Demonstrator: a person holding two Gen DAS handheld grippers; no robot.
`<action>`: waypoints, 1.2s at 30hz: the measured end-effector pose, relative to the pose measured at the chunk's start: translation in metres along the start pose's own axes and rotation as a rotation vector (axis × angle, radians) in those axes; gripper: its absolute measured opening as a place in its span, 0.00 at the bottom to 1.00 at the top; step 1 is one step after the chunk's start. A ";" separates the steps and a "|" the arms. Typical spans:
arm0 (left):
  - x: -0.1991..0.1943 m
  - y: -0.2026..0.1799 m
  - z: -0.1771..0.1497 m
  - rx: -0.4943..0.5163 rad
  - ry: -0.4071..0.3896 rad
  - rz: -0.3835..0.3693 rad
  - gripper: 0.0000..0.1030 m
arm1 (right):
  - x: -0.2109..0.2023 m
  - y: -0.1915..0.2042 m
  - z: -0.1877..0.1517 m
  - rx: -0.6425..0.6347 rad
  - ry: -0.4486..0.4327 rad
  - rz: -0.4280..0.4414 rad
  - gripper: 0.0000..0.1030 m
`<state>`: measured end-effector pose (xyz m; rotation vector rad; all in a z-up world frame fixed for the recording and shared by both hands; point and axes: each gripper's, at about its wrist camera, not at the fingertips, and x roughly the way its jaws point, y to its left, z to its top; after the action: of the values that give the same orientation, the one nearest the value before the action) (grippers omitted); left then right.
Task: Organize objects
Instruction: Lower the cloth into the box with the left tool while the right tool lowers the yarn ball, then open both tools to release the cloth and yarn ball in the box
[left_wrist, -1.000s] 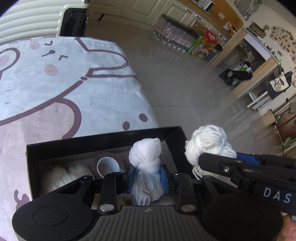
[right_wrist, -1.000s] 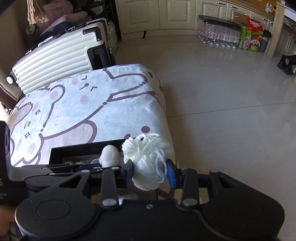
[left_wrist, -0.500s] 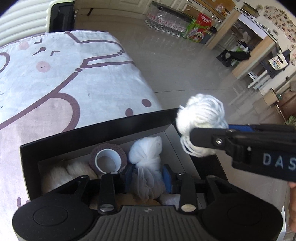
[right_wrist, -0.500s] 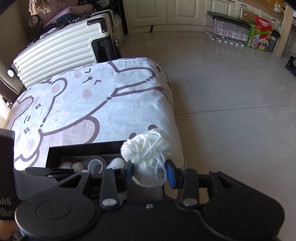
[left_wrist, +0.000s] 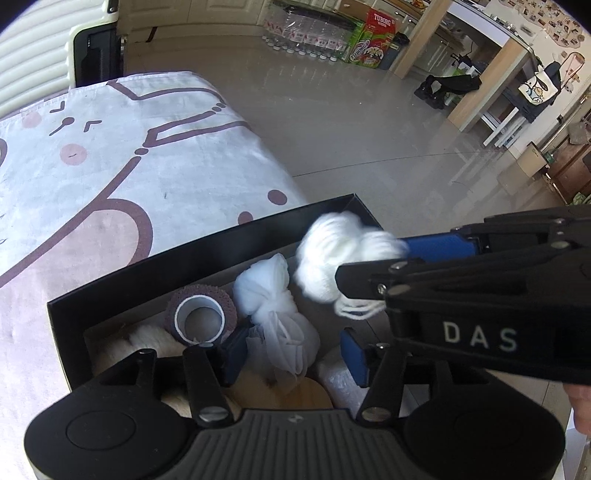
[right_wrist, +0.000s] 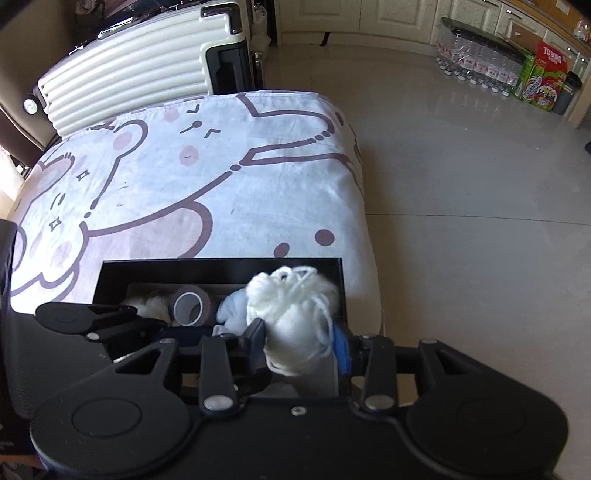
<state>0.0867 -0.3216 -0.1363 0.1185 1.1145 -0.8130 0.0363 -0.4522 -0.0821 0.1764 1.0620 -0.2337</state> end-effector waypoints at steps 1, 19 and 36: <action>0.000 0.000 0.000 0.000 -0.001 -0.005 0.57 | 0.000 0.000 0.000 0.006 -0.004 0.003 0.40; -0.017 -0.010 0.000 0.016 -0.032 0.002 0.73 | -0.016 -0.009 -0.002 0.079 -0.043 0.024 0.40; -0.051 -0.012 -0.002 -0.008 -0.091 0.058 0.94 | -0.046 -0.013 -0.011 0.139 -0.089 0.039 0.40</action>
<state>0.0678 -0.3031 -0.0916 0.1057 1.0240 -0.7546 0.0025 -0.4570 -0.0476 0.3083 0.9532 -0.2782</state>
